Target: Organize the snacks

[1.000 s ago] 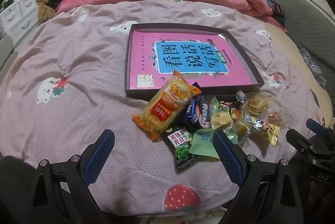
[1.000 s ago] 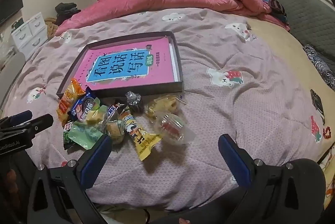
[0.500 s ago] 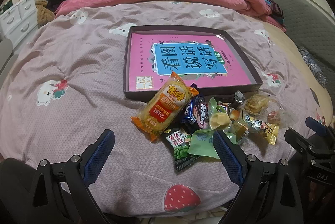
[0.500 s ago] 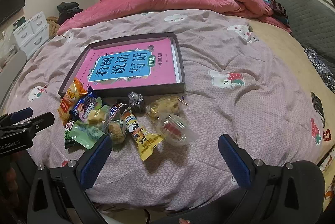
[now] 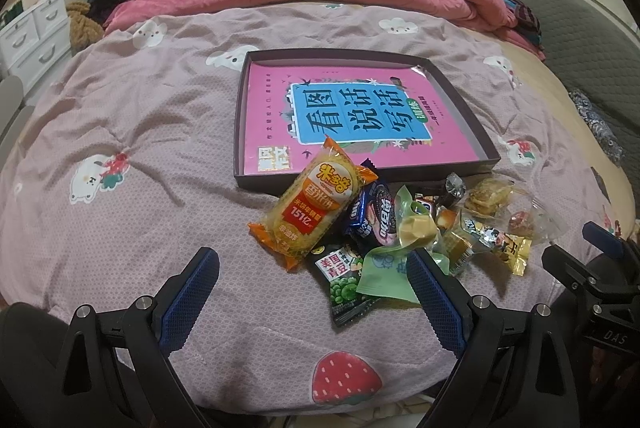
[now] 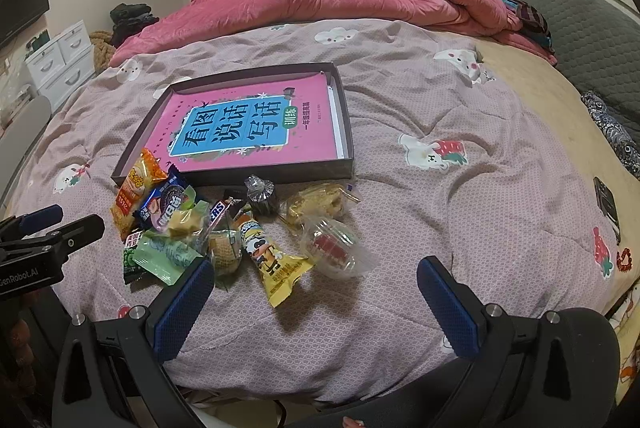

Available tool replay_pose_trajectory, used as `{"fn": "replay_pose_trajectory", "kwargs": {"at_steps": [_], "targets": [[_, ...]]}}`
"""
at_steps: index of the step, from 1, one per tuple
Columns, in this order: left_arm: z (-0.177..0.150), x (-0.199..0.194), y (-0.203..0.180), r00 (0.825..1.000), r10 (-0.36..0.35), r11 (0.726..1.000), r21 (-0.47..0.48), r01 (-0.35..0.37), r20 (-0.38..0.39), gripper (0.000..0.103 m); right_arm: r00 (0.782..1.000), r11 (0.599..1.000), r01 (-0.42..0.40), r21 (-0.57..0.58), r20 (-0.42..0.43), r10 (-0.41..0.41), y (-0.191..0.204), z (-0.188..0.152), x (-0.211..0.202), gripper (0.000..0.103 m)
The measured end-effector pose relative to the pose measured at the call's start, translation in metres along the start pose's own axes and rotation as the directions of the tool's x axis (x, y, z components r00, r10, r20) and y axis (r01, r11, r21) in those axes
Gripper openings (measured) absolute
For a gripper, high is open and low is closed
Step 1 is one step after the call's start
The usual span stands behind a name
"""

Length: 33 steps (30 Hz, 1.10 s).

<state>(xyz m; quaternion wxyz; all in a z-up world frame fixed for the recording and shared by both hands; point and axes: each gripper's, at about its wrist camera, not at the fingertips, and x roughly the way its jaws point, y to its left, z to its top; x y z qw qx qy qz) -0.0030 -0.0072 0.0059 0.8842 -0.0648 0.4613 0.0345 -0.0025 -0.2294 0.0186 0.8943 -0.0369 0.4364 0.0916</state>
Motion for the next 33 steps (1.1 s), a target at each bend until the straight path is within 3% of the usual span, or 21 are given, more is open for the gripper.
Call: {"fn": "replay_pose_trajectory", "kwargs": {"at_steps": [33], "targets": [[-0.0015, -0.0009, -0.002, 1.0, -0.006, 1.0, -0.002, 0.006, 0.001, 0.095, 1.0, 1.0, 0.001, -0.003, -0.007, -0.001, -0.001, -0.001, 0.0026, 0.102]]}}
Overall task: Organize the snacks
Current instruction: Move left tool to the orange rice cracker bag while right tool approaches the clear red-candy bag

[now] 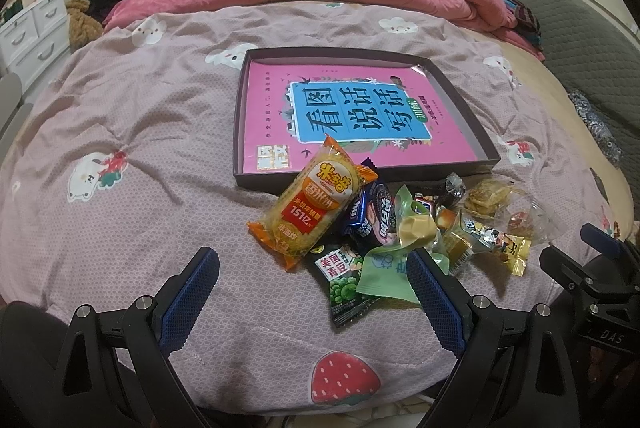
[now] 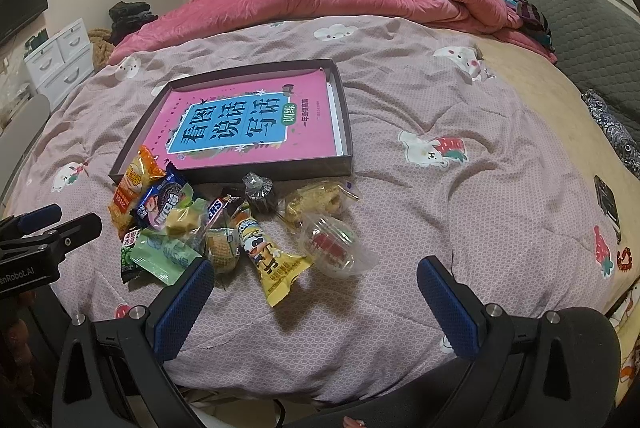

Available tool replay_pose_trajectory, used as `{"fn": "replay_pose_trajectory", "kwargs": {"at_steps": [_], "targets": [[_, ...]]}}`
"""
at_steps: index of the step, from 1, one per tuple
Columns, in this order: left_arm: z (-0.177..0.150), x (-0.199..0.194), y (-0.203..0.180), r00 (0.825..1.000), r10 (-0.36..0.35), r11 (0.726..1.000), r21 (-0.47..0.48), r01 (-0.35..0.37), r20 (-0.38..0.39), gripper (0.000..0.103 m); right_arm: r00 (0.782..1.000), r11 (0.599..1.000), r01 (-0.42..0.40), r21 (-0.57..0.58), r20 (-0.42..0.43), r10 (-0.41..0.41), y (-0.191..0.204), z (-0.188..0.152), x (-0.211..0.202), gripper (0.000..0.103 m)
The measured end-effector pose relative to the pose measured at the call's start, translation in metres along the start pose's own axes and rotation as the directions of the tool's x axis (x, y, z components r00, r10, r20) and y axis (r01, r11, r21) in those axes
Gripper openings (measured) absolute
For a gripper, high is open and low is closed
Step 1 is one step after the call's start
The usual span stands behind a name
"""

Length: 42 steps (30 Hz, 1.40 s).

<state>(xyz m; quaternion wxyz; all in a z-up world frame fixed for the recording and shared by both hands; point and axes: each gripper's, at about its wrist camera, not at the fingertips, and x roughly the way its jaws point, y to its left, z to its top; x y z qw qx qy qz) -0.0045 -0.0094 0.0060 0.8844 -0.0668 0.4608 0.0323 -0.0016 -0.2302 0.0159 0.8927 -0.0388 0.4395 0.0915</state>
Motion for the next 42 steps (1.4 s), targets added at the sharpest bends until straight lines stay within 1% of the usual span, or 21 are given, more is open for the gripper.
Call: {"fn": "replay_pose_trajectory", "kwargs": {"at_steps": [8, 20, 25, 27, 30, 32, 35, 36, 38, 42], "targets": [[-0.001, 0.004, 0.005, 1.0, -0.005, 1.0, -0.01, 0.005, -0.009, 0.095, 1.0, 1.0, 0.001, 0.02, -0.011, -0.001, -0.005, 0.0, 0.004, 0.102], [0.003, 0.017, 0.021, 0.999, -0.012, 0.998, -0.066, 0.01, -0.043, 0.095, 0.998, 0.994, 0.02, 0.11, -0.058, -0.014, -0.027, 0.003, 0.018, 0.102], [0.007, 0.022, 0.029, 0.999, -0.001, 0.996, -0.085, -0.003, -0.047, 0.095, 0.996, 0.993, 0.004, 0.12, -0.089, 0.007, -0.029, 0.005, 0.03, 0.102], [0.008, 0.025, 0.032, 0.999, 0.003, 0.995, -0.095, -0.008, -0.049, 0.095, 0.995, 0.992, -0.009, 0.125, -0.1, 0.021, -0.029, 0.007, 0.035, 0.1], [0.011, 0.029, 0.038, 0.999, 0.011, 0.994, -0.105, -0.016, -0.052, 0.095, 0.993, 0.992, -0.027, 0.124, -0.114, 0.041, -0.027, 0.008, 0.041, 0.093], [0.013, 0.032, 0.04, 0.999, 0.014, 0.994, -0.109, -0.019, -0.05, 0.095, 0.991, 0.991, -0.042, 0.126, -0.124, 0.058, -0.026, 0.008, 0.044, 0.084], [0.016, 0.036, 0.041, 0.999, 0.015, 0.994, -0.107, -0.02, -0.047, 0.095, 0.99, 0.989, -0.061, 0.135, -0.122, 0.078, -0.025, 0.009, 0.046, 0.074], [0.018, 0.039, 0.041, 0.999, 0.018, 0.995, -0.101, -0.023, -0.048, 0.095, 0.989, 0.987, -0.073, 0.145, -0.12, 0.091, -0.026, 0.01, 0.047, 0.071], [0.021, 0.043, 0.041, 0.999, 0.019, 0.996, -0.091, -0.023, -0.043, 0.095, 0.986, 0.982, -0.088, 0.166, -0.123, 0.109, -0.028, 0.01, 0.05, 0.063], [0.027, 0.056, 0.037, 0.998, 0.03, 0.998, -0.054, -0.033, -0.051, 0.095, 0.983, 0.976, -0.106, 0.188, -0.127, 0.132, -0.031, 0.01, 0.054, 0.051]]}}
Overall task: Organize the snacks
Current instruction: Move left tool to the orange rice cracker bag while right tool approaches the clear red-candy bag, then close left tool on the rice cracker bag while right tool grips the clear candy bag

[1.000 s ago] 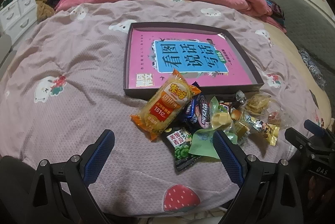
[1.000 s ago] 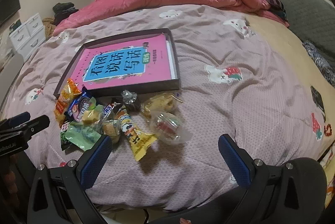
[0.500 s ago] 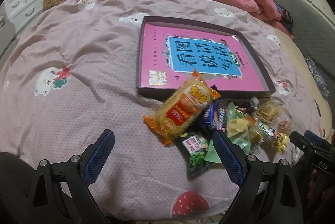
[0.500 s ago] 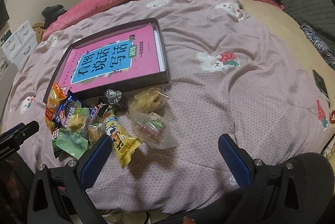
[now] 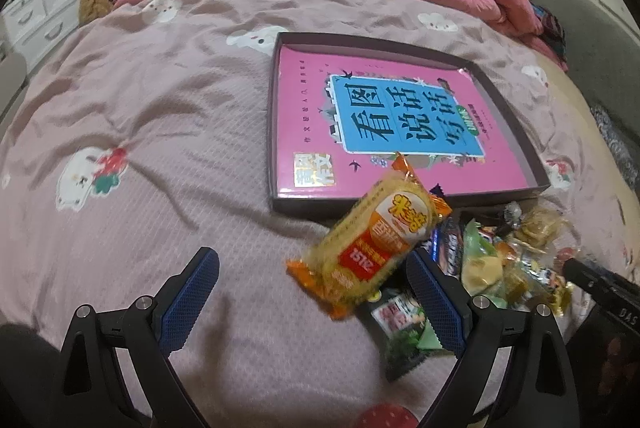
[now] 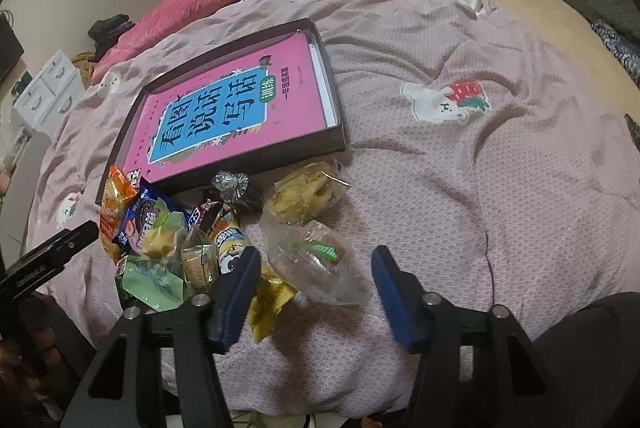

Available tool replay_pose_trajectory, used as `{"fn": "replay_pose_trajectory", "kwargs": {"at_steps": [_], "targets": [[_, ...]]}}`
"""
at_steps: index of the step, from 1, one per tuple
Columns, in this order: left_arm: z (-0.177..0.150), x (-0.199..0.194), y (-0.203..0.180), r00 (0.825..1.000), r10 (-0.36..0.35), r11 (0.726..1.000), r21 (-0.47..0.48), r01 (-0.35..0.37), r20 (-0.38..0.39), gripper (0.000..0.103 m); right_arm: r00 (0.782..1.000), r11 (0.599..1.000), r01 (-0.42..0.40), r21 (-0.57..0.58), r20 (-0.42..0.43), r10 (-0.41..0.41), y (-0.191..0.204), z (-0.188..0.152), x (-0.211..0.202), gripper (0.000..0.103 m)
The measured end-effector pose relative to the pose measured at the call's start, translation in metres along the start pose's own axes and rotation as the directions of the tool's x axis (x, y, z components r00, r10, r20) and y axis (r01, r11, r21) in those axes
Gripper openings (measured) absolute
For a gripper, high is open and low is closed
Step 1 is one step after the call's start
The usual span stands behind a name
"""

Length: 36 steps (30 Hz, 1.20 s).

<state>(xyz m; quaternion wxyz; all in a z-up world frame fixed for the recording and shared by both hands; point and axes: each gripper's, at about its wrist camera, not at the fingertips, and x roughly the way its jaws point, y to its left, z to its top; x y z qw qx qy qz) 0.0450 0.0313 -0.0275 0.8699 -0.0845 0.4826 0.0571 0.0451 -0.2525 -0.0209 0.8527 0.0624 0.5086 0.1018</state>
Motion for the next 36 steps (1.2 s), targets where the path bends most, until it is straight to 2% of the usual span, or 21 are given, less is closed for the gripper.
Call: {"fn": "replay_pose_trajectory", "kwargs": {"at_steps": [2, 7, 13, 19, 20, 21, 24, 30, 36], "targets": [[0.001, 0.005, -0.002, 1.0, -0.002, 1.0, 0.015, 0.002, -0.008, 0.095, 1.0, 1.0, -0.006, 0.004, -0.007, 0.006, 0.0, 0.001, 0.003, 0.044], [0.001, 0.015, -0.007, 0.999, -0.012, 0.999, 0.041, 0.014, -0.034, 0.095, 1.0, 1.0, -0.018, 0.011, -0.014, 0.018, -0.002, 0.001, 0.006, 0.044], [0.004, 0.021, -0.01, 0.999, -0.025, 0.998, 0.057, 0.026, -0.029, 0.095, 0.999, 0.999, -0.044, 0.026, -0.017, 0.044, -0.005, 0.005, 0.01, 0.042], [0.005, 0.024, -0.015, 0.999, -0.052, 0.995, 0.085, 0.053, -0.015, 0.093, 0.998, 0.998, -0.062, 0.011, 0.023, 0.061, -0.003, 0.006, 0.002, 0.041], [0.005, 0.024, -0.015, 0.998, -0.059, 0.994, 0.087, 0.06, -0.013, 0.084, 0.997, 0.998, -0.062, -0.005, 0.04, 0.062, -0.001, 0.007, -0.002, 0.041], [0.005, 0.026, -0.015, 0.997, -0.071, 0.993, 0.089, 0.073, -0.022, 0.07, 0.997, 0.998, -0.058, -0.019, 0.053, 0.059, 0.002, 0.007, -0.005, 0.041], [0.003, 0.034, -0.016, 0.995, -0.08, 0.992, 0.093, 0.086, -0.067, 0.052, 0.994, 0.997, -0.053, -0.057, 0.089, 0.058, 0.009, 0.007, -0.013, 0.041], [0.004, 0.035, -0.01, 0.992, -0.107, 0.991, 0.072, 0.112, -0.067, 0.04, 0.989, 0.996, -0.064, -0.069, 0.127, 0.073, 0.011, 0.01, -0.02, 0.04], [0.007, 0.013, -0.008, 0.989, -0.147, 0.987, 0.059, 0.148, -0.008, 0.037, 0.983, 0.993, -0.09, -0.078, 0.151, 0.101, 0.014, 0.012, -0.025, 0.039]]}}
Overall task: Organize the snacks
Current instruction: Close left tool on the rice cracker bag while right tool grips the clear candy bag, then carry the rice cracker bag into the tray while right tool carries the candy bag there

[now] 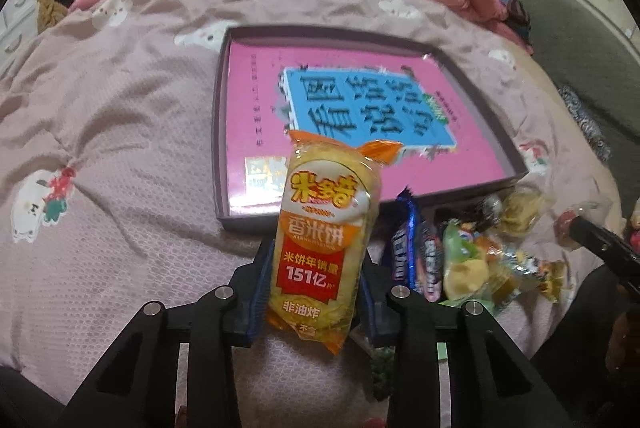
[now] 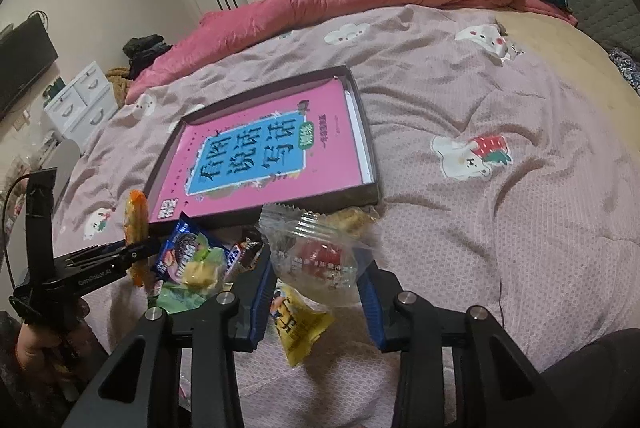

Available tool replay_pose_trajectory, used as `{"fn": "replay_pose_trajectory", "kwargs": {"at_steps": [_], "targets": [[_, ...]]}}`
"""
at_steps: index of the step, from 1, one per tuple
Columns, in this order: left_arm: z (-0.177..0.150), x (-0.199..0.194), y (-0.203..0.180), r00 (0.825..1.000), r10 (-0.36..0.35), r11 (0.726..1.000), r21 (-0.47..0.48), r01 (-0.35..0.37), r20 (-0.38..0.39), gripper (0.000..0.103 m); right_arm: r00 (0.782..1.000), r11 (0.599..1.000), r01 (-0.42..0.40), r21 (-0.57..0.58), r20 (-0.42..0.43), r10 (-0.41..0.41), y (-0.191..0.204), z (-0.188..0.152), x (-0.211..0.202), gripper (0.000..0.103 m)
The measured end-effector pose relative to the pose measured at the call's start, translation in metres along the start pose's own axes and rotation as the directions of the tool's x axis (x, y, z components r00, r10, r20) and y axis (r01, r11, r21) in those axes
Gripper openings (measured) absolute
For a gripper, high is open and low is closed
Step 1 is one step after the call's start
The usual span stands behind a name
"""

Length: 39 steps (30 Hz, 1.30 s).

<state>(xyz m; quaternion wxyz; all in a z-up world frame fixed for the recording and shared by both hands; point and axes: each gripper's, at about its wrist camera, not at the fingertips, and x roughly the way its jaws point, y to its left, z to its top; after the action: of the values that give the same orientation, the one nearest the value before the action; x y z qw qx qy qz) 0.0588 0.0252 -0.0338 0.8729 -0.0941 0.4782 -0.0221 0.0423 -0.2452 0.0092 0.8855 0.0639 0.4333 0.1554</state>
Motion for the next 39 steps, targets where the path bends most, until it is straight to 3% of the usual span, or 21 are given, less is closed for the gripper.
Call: {"fn": "replay_pose_trajectory", "kwargs": {"at_steps": [19, 30, 39], "targets": [[0.009, -0.031, 0.011, 0.996, -0.058, 0.997, -0.053, 0.061, 0.064, 0.035, 0.995, 0.998, -0.038, -0.044, 0.095, 0.042, 0.01, 0.026, 0.001, 0.039], [0.032, -0.021, 0.021, 0.995, -0.047, 0.993, -0.107, 0.057, 0.09, 0.035, 0.988, 0.997, -0.071, -0.013, 0.134, 0.072, 0.0, 0.054, 0.018, 0.039], [0.047, -0.001, 0.018, 0.996, -0.02, 0.992, -0.119, 0.03, 0.082, 0.035, 0.99, 0.996, -0.089, 0.013, 0.112, 0.087, -0.008, 0.065, 0.042, 0.039]]}}
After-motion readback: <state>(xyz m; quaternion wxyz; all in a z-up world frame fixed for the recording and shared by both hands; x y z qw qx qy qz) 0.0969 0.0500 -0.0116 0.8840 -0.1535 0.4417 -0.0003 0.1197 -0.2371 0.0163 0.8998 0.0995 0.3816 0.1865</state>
